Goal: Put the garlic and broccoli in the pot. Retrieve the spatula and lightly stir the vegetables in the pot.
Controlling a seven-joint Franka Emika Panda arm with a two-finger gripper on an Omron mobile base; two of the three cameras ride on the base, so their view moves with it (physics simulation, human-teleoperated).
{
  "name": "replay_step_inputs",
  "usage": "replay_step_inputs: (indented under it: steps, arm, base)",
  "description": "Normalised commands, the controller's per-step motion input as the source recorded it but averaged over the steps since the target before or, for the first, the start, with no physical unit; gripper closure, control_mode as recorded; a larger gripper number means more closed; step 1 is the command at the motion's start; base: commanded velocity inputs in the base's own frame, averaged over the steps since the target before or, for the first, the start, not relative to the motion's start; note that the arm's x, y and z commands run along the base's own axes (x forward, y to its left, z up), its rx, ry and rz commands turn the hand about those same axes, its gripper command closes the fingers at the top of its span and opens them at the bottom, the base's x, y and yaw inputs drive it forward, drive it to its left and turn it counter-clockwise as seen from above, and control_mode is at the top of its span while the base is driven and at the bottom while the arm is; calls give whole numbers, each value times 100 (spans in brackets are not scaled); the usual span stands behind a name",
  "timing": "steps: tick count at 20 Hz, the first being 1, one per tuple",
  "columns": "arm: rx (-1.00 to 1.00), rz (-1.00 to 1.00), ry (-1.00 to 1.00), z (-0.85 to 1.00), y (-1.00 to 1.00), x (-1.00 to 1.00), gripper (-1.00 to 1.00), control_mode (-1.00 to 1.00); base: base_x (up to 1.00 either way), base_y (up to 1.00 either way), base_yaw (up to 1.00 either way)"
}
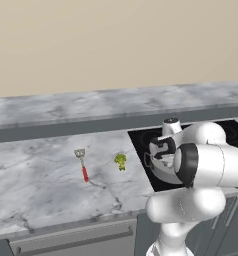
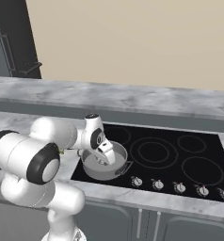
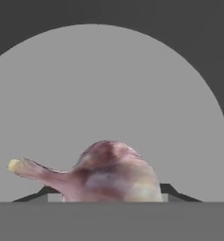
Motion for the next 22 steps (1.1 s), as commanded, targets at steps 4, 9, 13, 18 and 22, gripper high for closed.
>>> replay_step_inputs:
  steps: [4,9,13,18,22]
  arm:
    - [10,6,0,16,-11,0,-100,-100]
    - [7,10,0,54,-2,-6,-100,-100]
    - [2,13,0,62,1,-21,-100,-100]
    - [3,17,0,68,28,-38,-100,-100]
    - [0,22,0,36,78,-29,-100,-100]
  base:
    - [0,0,0]
    - [0,0,0]
    - [0,0,0]
    - [0,0,0]
    - [0,0,0]
